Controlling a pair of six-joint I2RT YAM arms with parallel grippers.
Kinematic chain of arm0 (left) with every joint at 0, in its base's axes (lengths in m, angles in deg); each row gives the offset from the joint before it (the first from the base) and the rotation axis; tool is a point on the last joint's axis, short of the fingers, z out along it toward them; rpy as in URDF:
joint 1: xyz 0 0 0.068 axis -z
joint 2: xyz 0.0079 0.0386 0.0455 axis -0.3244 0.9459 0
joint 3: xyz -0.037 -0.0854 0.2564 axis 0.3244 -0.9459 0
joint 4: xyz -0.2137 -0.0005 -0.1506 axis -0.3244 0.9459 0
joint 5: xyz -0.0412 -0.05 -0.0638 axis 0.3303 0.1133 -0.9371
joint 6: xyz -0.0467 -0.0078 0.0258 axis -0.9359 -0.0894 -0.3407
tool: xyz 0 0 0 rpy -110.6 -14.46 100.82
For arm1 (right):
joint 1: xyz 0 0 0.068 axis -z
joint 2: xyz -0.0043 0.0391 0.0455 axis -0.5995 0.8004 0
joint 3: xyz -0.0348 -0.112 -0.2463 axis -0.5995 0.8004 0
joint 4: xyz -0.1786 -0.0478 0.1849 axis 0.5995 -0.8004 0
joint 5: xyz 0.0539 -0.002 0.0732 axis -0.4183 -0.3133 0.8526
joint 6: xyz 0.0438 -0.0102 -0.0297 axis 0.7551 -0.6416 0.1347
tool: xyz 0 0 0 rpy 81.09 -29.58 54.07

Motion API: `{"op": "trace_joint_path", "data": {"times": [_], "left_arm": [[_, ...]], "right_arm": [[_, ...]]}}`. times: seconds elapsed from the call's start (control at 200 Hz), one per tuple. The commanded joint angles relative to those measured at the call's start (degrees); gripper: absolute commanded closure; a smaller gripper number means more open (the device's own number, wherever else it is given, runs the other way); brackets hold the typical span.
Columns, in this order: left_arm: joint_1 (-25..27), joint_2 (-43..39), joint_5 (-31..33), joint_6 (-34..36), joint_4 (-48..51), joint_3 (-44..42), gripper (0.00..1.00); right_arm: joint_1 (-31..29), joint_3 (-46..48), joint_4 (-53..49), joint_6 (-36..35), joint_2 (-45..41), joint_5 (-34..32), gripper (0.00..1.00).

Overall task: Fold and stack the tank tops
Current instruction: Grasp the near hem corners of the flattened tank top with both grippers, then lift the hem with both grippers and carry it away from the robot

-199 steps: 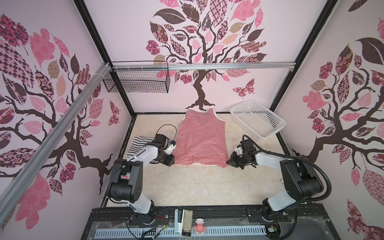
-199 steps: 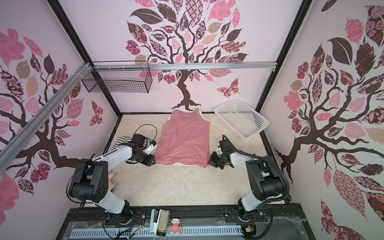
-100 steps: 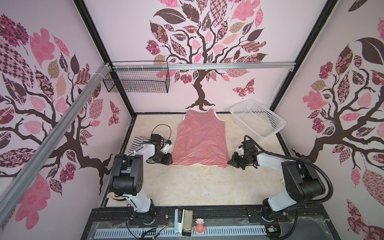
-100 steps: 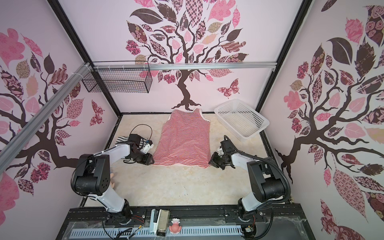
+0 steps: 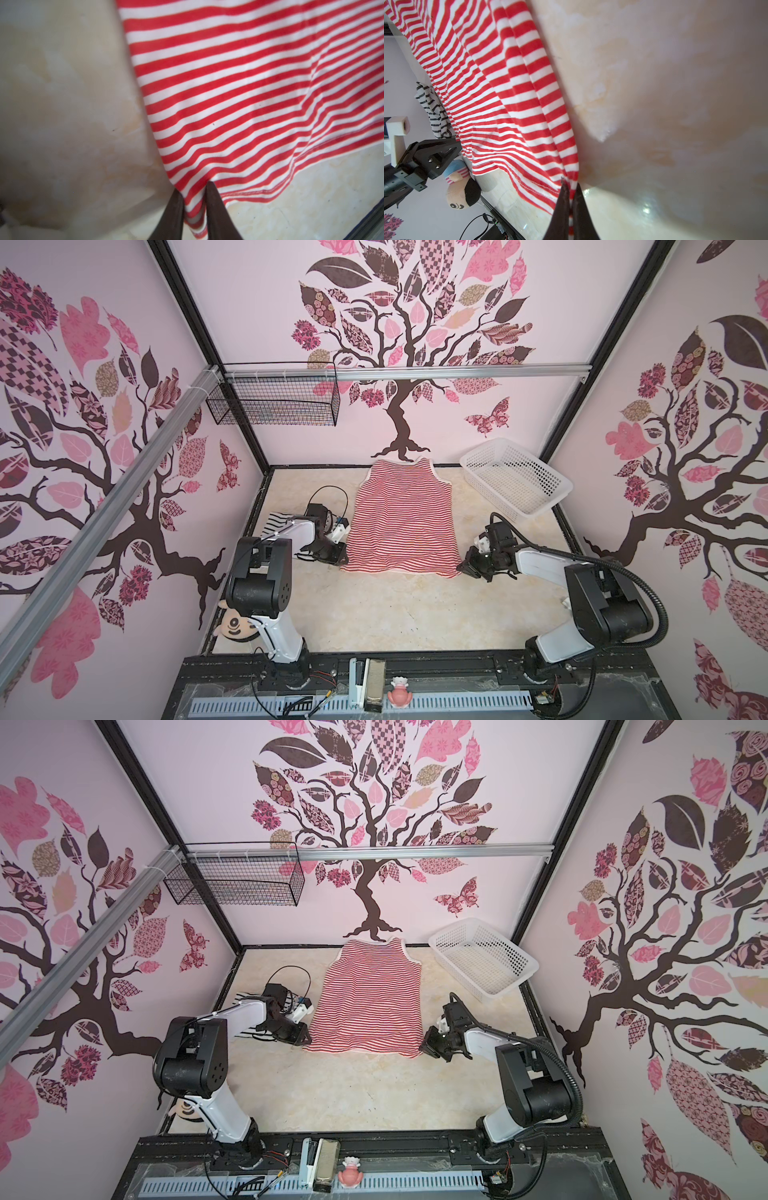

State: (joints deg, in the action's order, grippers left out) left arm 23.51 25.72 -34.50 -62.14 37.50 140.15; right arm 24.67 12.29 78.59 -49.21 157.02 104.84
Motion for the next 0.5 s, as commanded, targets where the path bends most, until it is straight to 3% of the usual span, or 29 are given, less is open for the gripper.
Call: {"op": "trace_joint_path", "data": {"times": [0.0, 0.06, 0.235, 0.495], "left_arm": [[0.5, 1.3, 0.3, 0.8, 3.4, 0.1, 0.94], [0.5, -0.3, -0.1, 1.1, 4.5, 0.4, 0.99], [0.4, -6.7, -2.3, 1.5, 9.0, 3.6, 1.0], [0.4, -16.1, -7.6, 2.7, 22.3, 16.0, 1.0]], "right_arm": [[0.3, -1.9, -2.4, -1.0, -1.5, 0.1, 1.0], [0.3, -2.5, -2.7, -1.4, -1.6, 0.4, 1.0], [0.3, -5.4, -4.5, -2.9, -4.5, 1.6, 1.0], [0.2, -17.6, -17.6, -5.5, -19.2, 0.2, 1.0]]}}
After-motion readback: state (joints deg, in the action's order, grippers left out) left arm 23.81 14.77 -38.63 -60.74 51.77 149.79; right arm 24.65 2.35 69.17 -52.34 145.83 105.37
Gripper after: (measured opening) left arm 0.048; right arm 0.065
